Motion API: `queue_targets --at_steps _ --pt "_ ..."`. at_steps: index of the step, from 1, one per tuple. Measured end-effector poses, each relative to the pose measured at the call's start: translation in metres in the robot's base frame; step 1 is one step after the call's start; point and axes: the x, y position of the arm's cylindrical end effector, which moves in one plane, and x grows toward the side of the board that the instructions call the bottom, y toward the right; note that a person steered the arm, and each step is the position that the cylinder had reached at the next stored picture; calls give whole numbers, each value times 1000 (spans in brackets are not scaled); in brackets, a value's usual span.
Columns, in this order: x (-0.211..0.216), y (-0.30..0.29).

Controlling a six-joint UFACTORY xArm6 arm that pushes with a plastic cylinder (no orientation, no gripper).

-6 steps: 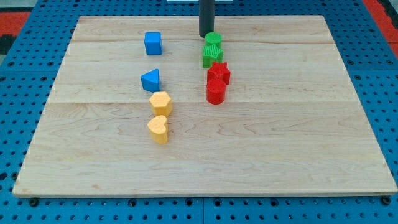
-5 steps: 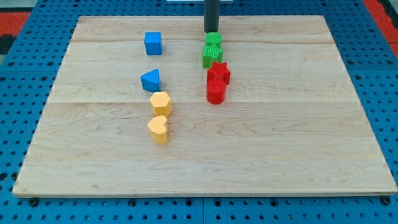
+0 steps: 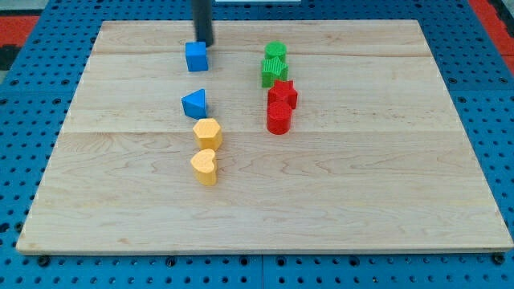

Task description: Move blue cube near blue triangle

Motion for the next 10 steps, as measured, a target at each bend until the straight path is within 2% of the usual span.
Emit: queue_targets --at_steps 1,2,3,4,6,7,8,9,10 --pt "33 -23" --pt "45 -7" --pt "-6 -5" --pt "-21 18" --pt "30 18" --pt "36 19" --pt "12 41" --pt "18 57" --pt "37 40"
